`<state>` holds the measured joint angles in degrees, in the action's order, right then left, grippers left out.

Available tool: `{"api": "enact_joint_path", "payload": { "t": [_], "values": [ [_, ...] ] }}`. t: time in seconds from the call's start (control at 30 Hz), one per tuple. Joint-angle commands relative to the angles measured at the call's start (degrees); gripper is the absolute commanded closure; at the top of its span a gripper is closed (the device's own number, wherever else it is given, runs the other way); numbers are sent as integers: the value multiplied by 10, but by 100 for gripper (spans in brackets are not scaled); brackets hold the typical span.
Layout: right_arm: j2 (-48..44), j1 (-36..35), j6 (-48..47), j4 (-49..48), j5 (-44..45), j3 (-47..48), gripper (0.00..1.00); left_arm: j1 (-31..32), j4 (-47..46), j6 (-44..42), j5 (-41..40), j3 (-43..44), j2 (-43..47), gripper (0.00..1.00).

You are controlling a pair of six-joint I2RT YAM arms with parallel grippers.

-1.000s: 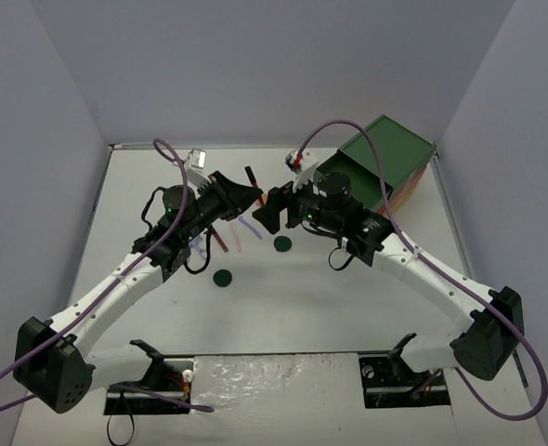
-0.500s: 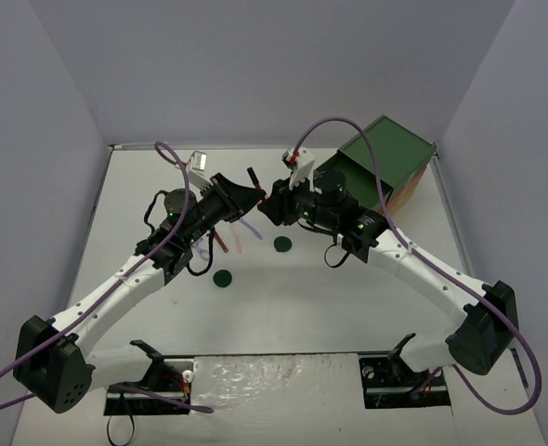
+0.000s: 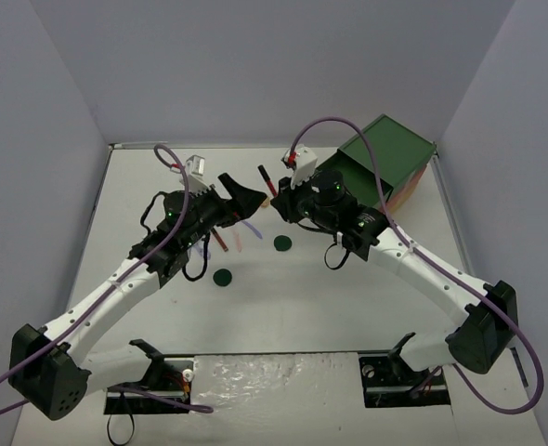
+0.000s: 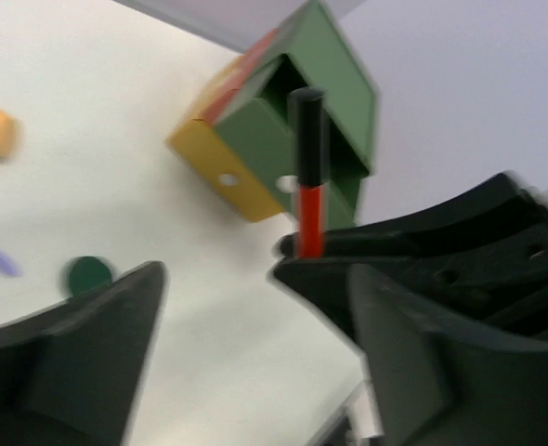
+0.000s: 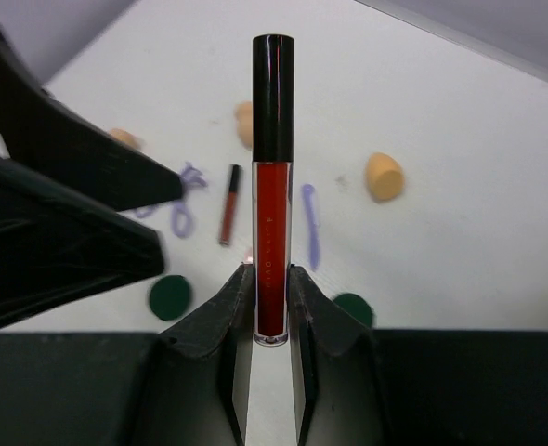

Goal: Organize the makeup

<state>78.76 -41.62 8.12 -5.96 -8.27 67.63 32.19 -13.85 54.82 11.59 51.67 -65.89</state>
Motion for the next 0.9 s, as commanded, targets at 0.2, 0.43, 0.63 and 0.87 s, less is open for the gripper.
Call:
{"api": "enact_joint_path", "payload": {
  "t": [0.2,0.43,0.63,0.87],
  "values": [
    [-20,118,-162,128,180,79,100,-44,274,-277,-229,121,107,3],
    [14,219,-219,152,164,106,100,-96,347,-400,-306,101,127,3],
    [48,242,-228,171,127,121,91,-124,342,-427,-308,57,139,3],
    [55,243,-222,178,93,120,68,-136,345,-445,-306,50,134,3]
  ]
}}
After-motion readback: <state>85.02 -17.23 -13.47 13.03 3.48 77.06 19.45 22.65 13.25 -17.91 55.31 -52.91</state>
